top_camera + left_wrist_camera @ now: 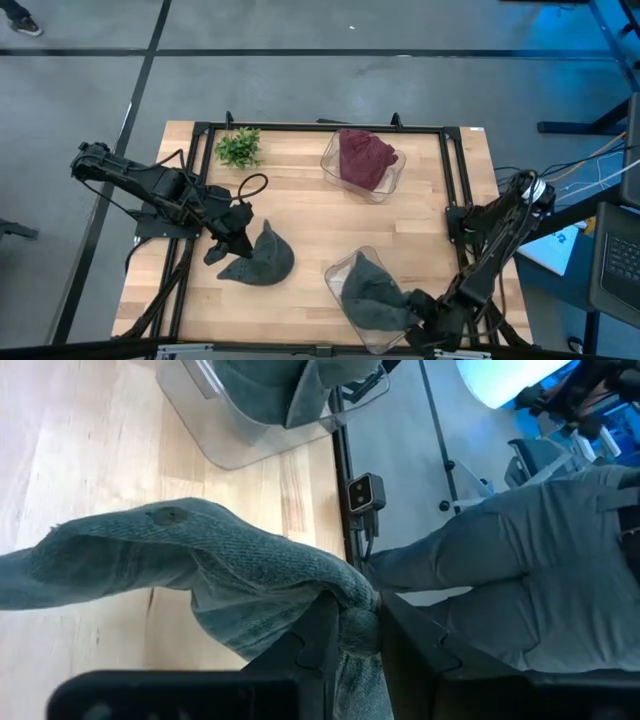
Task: Pick & Place hat
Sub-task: Put the black cap into the bottom transparent bin
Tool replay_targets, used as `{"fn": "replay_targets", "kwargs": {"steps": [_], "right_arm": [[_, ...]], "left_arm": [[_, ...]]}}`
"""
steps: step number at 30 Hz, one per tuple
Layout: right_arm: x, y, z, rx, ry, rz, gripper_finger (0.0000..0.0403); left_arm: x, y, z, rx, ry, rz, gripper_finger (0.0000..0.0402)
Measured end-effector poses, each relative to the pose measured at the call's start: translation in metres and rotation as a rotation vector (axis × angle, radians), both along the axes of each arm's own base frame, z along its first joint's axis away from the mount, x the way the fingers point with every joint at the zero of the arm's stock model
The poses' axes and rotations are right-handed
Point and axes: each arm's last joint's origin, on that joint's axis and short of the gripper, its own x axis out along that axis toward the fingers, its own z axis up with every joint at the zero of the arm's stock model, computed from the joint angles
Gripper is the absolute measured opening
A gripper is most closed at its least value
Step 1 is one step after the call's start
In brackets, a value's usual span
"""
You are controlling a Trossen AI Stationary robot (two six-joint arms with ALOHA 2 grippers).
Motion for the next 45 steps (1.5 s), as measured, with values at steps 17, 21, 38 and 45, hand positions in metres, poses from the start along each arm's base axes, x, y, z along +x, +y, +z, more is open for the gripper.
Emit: {"fn": "replay_targets", "kwargs": {"steps": [17, 21, 38, 45], "right_arm": [[0.035, -0.046, -0.017, -0.343, -0.047, -0.15, 0.0213], [0.052, -0.068, -0.011, -0.431, -0.122, -0.189, 0.0213], [0.103, -0.176, 0.045, -0.582, -0.449, 0.114, 0.0213], [0.072, -0.203, 0.116, -0.54, -0.821, 0.081, 0.0213]], "left_arm": [[0.0, 0.0, 0.0, 0.003, -0.001, 0.005, 0.0049], [0.0, 0.0, 0.0, 0.002, -0.001, 0.004, 0.0049], [-0.011, -0.01, -0.001, -0.167, 0.154, -0.086, 0.0049], [-0.018, -0.015, -0.001, -0.176, 0.194, -0.098, 0.0049]]}}
